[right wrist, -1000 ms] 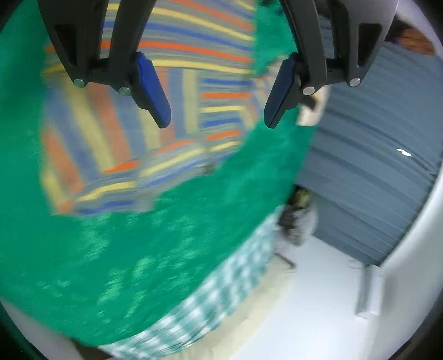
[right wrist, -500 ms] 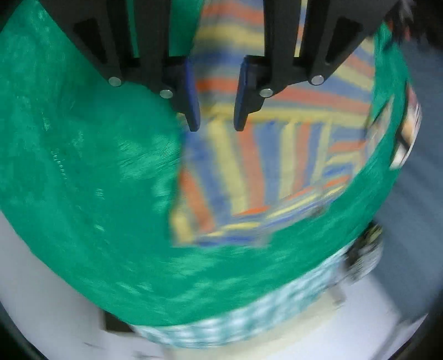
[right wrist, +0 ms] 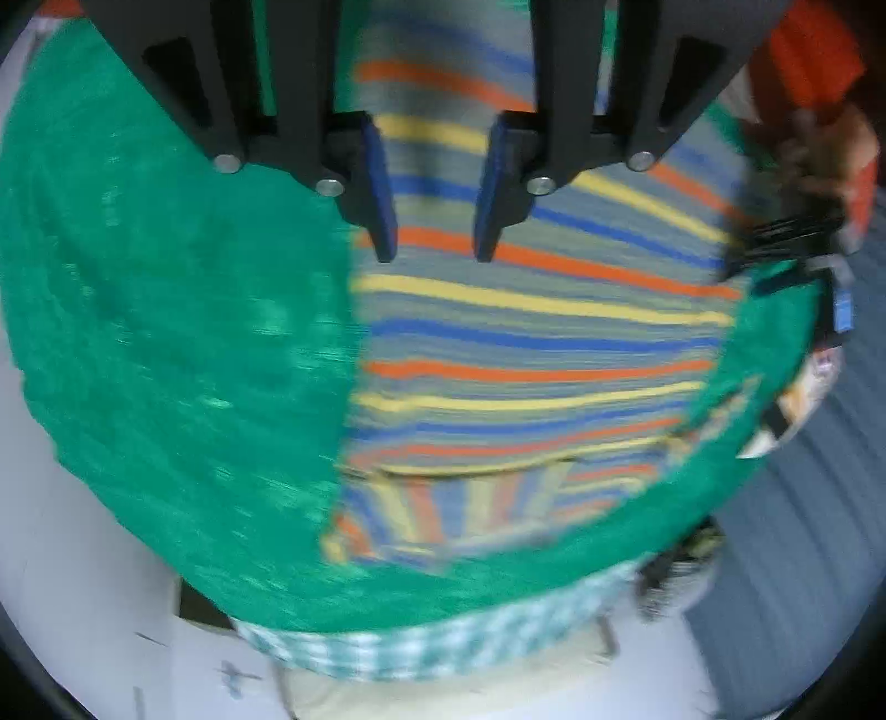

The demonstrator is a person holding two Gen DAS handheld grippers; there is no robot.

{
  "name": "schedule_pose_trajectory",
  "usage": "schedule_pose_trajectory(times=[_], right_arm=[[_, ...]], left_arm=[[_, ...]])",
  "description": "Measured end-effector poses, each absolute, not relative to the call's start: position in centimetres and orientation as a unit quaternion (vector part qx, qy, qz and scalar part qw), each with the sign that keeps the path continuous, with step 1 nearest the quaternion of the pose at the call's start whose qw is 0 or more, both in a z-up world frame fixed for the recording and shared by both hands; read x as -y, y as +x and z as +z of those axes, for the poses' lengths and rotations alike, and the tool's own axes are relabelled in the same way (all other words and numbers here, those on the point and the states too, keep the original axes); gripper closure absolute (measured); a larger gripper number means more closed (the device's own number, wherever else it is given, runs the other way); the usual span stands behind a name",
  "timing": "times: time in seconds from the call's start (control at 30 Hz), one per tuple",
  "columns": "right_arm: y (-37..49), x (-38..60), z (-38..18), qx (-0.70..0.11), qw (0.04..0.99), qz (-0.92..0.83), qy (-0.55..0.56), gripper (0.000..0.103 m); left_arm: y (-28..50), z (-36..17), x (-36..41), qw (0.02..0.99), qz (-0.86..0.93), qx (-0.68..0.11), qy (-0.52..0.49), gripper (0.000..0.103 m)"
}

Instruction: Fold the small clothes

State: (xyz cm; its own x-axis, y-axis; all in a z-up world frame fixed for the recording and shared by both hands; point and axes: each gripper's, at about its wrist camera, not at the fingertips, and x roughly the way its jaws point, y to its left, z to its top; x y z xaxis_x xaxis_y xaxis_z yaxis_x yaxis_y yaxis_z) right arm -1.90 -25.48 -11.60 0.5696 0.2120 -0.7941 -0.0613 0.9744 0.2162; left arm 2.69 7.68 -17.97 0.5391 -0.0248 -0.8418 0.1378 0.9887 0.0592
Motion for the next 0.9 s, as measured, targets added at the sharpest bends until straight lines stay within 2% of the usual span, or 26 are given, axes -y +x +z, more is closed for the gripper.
schedule_pose_trajectory(times=[0.07,0.17,0.27,0.4,0.5,0.57,0.67,0.7,0.73,0.8,0.9], right_arm=[[-1.8,23.3,-13.3,-0.467,0.876,0.097,0.077,0.057],[-0.9,21.5,-18.2,-0.537,0.835,0.092,0.071,0.053],[-1.7,20.7,-17.6,-0.521,0.847,0.097,0.035,0.045],[-2.1,20.7,-17.7,-0.516,0.85,0.097,0.035,0.043],[-2.0,20.6,-17.7,-0.515,0.851,0.096,0.033,0.042],[-2.0,20.6,-17.8,-0.512,0.853,0.095,0.03,0.041],[-1.9,20.3,-17.9,-0.508,0.856,0.092,0.024,0.037],[-1.9,20.2,-18.0,-0.507,0.857,0.091,0.024,0.036],[-1.9,20.1,-18.0,-0.506,0.858,0.09,0.023,0.034],[-1.8,19.9,-18.0,-0.505,0.858,0.09,0.019,0.033],[-1.8,19.9,-18.1,-0.504,0.859,0.094,0.018,0.032]], left_arm=[[2.6,-17.7,-8.2,0.871,-0.047,-0.486,0.051,0.001],[2.5,-16.7,-10.2,0.867,-0.03,-0.497,0.025,0.001],[3.9,-14.4,-14.5,0.874,-0.007,-0.484,-0.044,0.001],[9.4,-12.1,-23.4,0.87,0.065,-0.453,-0.184,0.001],[14.9,-13.7,-28.6,0.835,0.084,-0.48,-0.254,0.003],[17.5,-15.3,-30.0,0.816,0.089,-0.499,-0.277,0.01],[19.9,-16.8,-29.5,0.805,0.07,-0.517,-0.283,0.039],[20.3,-16.9,-29.0,0.806,0.072,-0.519,-0.275,0.089],[20.8,-16.9,-28.7,0.803,0.074,-0.527,-0.268,0.1],[21.1,-15.3,-27.9,0.813,0.096,-0.517,-0.249,0.1],[22.0,-9.4,-24.0,0.863,0.084,-0.472,-0.159,0.1]])
